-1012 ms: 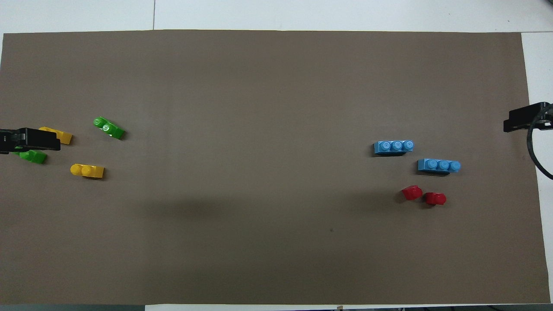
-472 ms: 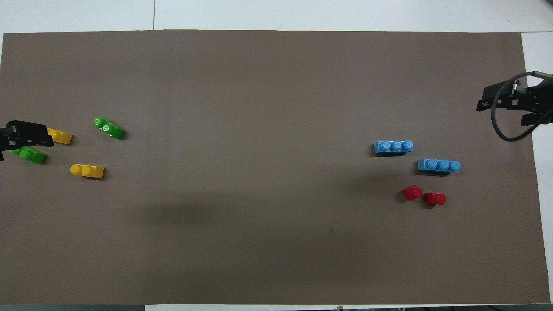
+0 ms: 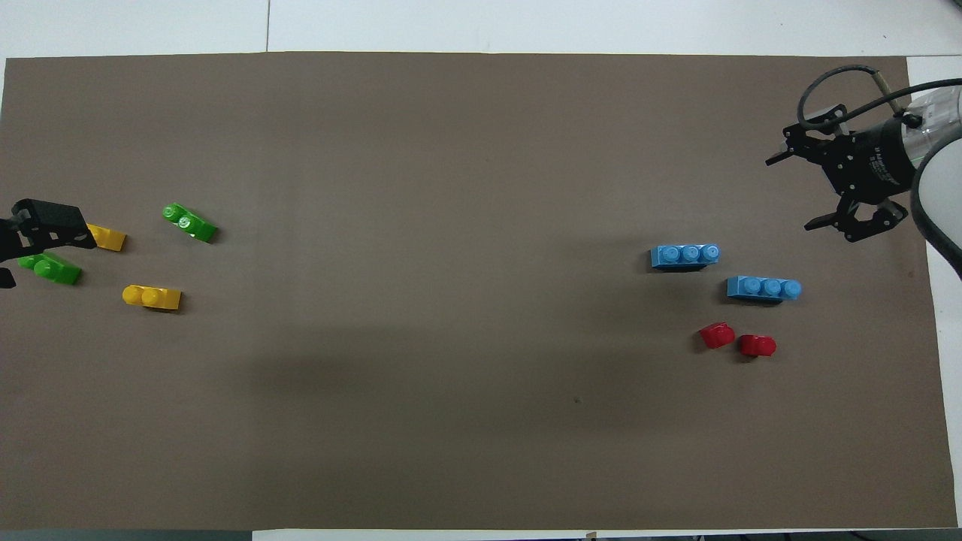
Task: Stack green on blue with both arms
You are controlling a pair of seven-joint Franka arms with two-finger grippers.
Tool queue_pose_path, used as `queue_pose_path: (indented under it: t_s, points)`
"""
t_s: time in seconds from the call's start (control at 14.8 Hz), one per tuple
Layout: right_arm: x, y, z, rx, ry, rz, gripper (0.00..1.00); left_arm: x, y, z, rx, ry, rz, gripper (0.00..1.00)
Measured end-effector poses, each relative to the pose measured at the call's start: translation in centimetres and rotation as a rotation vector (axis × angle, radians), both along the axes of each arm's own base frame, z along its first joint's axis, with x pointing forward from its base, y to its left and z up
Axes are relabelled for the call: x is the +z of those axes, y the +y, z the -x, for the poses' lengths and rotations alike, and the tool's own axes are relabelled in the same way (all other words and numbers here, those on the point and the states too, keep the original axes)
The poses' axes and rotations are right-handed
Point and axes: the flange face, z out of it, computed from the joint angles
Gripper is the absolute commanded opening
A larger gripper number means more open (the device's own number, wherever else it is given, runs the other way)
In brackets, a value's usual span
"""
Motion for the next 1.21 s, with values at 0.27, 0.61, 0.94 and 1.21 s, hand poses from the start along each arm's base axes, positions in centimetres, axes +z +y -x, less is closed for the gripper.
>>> queue_pose_path:
  t_s: [0.27,0.61,0.94,1.21]
  points:
    - [-3.2,-0.5,0.3,-0.263,0.081,-0.106,0.95,-1.7,0.1,-0.3,0.153,-0.005,0.011,1.00]
    - [-8.0,-1.3,1.5,-0.382,0.152,-0.134,0.95,-6.2,0.2,-0.8,0.312,-0.011,0.024,1.00]
    - [-10.6,-2.0,2.4,-0.437,0.164,-0.143,0.94,-11.2,0.3,-2.7,0.410,0.035,0.042,1.00]
    - [-12.0,-1.9,2.7,-0.470,0.155,-0.162,0.94,-14.3,0.6,-4.7,0.422,0.043,0.053,1.00]
